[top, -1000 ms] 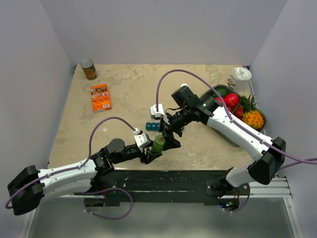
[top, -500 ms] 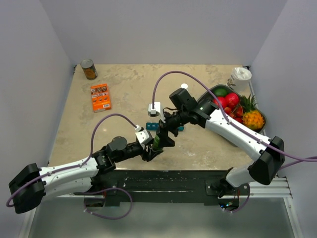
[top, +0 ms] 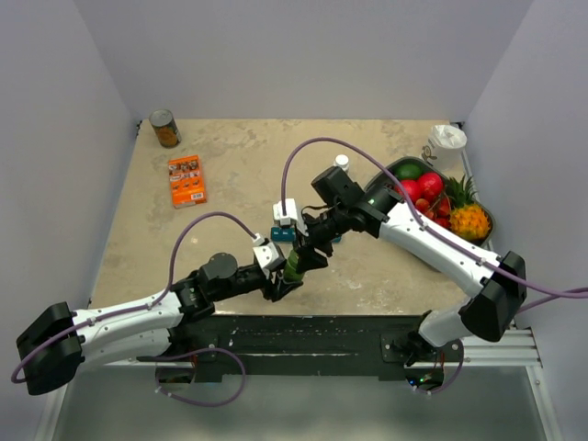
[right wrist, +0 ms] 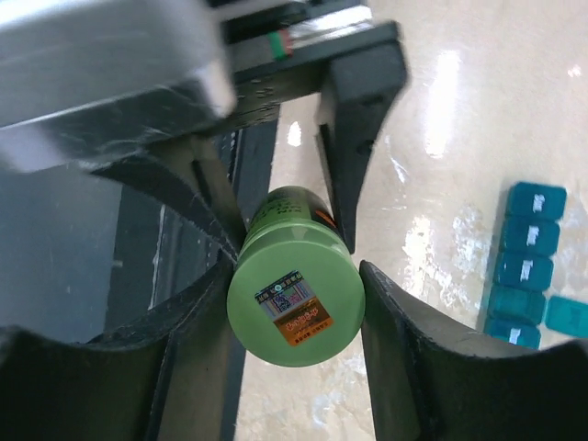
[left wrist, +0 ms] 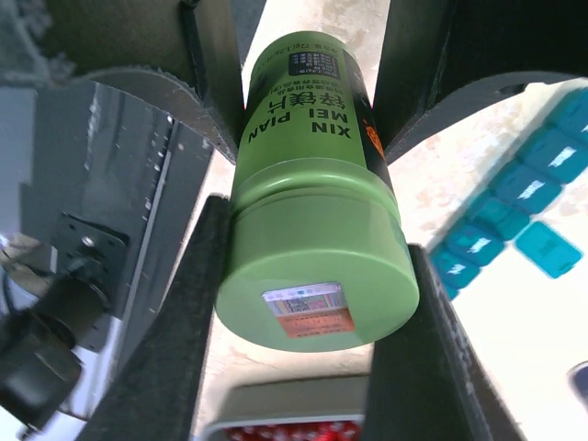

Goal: Sort the pills into containers

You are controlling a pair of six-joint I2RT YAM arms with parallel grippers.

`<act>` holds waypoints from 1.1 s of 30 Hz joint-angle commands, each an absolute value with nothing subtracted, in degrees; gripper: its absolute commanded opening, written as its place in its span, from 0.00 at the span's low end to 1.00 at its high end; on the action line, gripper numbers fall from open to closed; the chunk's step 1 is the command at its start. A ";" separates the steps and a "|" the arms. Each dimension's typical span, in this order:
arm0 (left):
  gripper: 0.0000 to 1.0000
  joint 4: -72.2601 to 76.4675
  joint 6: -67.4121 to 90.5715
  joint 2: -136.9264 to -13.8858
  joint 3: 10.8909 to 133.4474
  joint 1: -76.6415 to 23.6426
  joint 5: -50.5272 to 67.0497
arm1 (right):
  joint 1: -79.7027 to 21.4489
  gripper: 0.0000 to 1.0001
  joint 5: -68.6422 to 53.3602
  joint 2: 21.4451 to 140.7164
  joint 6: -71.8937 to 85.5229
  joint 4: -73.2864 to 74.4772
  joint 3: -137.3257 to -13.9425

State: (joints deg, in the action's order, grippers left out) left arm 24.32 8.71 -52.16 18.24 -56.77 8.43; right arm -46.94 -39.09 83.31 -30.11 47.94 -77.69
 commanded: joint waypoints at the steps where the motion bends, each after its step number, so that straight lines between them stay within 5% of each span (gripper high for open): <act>1: 0.00 26.19 5.19 -51.24 20.83 -56.95 15.79 | -49.04 0.12 -48.68 85.68 -53.39 62.20 -83.56; 7: 0.00 25.84 5.27 -52.03 21.27 -56.87 25.39 | -53.96 0.12 -47.02 89.64 -66.96 72.94 -89.72; 33: 0.00 31.02 10.28 -47.02 15.03 -56.87 20.39 | -45.70 0.25 -55.10 87.01 -69.17 78.49 -88.86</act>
State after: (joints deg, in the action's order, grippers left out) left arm 26.48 8.71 -49.50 15.75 -57.01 21.76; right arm -46.81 -52.18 90.35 -68.38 75.53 -90.56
